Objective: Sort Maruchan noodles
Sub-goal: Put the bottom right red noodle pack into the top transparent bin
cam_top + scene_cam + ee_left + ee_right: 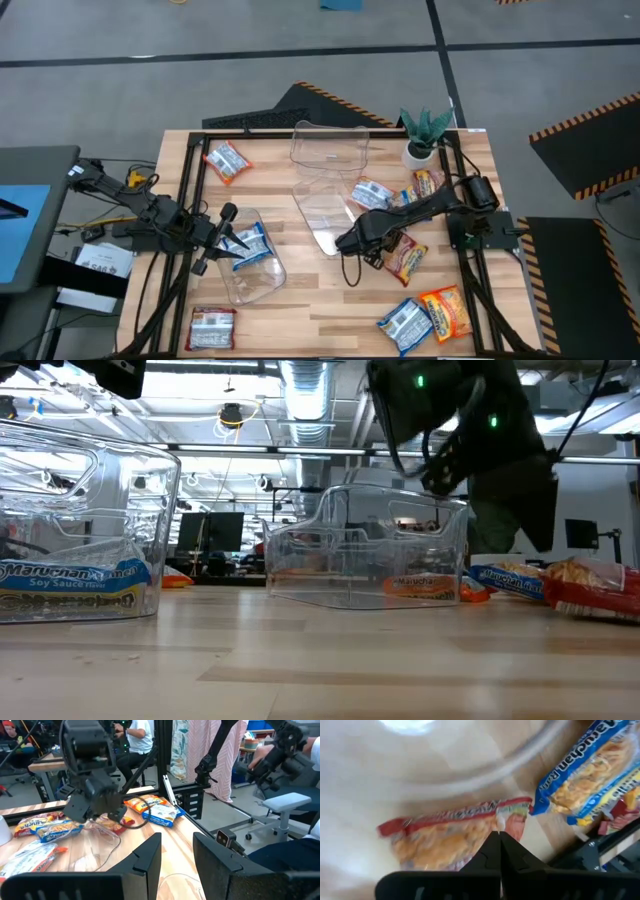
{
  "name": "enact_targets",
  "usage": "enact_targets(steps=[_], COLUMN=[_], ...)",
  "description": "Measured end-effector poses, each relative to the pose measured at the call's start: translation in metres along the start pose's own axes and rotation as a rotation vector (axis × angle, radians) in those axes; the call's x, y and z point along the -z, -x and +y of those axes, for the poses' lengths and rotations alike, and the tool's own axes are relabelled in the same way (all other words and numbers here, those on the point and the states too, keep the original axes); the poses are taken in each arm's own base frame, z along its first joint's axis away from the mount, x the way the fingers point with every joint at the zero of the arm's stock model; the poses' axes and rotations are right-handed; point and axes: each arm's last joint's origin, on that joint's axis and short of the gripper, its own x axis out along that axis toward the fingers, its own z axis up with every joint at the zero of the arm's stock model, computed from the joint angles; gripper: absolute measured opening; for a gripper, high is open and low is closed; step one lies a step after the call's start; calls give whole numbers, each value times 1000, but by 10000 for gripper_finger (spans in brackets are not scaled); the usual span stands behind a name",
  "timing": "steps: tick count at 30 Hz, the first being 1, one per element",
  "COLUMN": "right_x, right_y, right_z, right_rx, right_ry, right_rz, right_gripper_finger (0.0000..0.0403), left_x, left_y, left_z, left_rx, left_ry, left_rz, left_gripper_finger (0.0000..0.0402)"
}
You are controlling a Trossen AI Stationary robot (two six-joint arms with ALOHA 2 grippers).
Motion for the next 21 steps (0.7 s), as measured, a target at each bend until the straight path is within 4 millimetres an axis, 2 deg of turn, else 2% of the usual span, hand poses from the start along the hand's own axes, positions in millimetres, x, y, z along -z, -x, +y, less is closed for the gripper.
enact_targets(steps=[4,6,13,17,21], right_x=[9,17,58,90,118], right_y=[18,21,5,9,7], right_z=[5,9,29,22,-1], right_rx=[1,18,112,65,-124], right_ry=[27,50,53,-65,-260], right_rz=[-24,-26,-37,-136,-265], right_gripper_finger=[7,12,82,107,129], left_x=[0,0,4,4,2], left_y=[0,0,0,0,0], left_z=[0,0,0,0,0], left_rx=[0,0,0,0,0], left_ry=[2,14,33,33,35], left_rz=[1,5,41,38,23], left_gripper_finger=[103,103,103,103,103])
